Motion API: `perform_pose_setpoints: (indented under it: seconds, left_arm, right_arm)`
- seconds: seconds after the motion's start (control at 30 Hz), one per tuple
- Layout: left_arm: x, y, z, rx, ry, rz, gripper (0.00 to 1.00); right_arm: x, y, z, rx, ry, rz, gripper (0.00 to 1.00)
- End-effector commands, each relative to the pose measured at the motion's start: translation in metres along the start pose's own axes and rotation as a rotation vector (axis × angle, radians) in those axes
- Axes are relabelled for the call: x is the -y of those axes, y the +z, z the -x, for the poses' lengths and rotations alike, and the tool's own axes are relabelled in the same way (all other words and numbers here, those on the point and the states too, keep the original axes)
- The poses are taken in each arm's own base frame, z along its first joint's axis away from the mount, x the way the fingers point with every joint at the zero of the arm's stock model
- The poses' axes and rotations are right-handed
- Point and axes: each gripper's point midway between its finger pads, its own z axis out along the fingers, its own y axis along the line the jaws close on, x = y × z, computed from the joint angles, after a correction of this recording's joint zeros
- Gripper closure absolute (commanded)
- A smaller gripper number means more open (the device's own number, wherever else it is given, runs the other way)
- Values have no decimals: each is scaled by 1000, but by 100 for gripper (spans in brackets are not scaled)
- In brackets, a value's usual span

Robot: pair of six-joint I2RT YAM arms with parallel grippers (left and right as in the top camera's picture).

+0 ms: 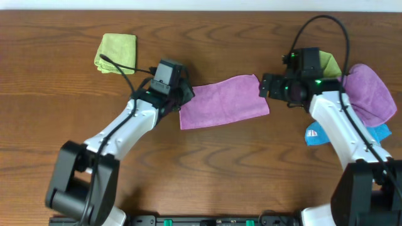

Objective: Fold the cloth
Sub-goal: 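Lift the right edge with the right gripper and fold it over toward the left gripper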

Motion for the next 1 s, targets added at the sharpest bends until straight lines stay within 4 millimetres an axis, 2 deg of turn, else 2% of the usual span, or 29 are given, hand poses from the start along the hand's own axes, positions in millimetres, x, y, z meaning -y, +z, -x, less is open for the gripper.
perform_pose_setpoints:
  seconds: [0.0, 0.17, 0.3, 0.53, 0.73, 0.87, 0.97]
  left_arm:
    - [-18, 21, -14, -47, 0, 58, 94]
    - [-34, 44, -24, -80, -15, 104, 94]
    - [-43, 51, -28, -90, -19, 133, 94]
    - [-52, 56, -29, -86, -19, 168, 94]
    - [-60, 54, -35, -110, -24, 199, 94]
    - [-61, 54, -36, -114, -25, 205, 94]
    - [-61, 54, -35, -114, -25, 204, 94]
  right_arm:
    - [-10, -1, -4, -44, 57, 144, 1]
    - [-14, 27, -14, -123, 92, 244, 1]
    - [-18, 48, -23, -175, 108, 299, 1]
    - [-14, 62, -26, -187, 112, 286, 1]
    - [-8, 82, -33, -212, 127, 268, 1]
    - [-12, 88, -36, -220, 122, 280, 9]
    - [-21, 92, -39, -231, 119, 306, 11]
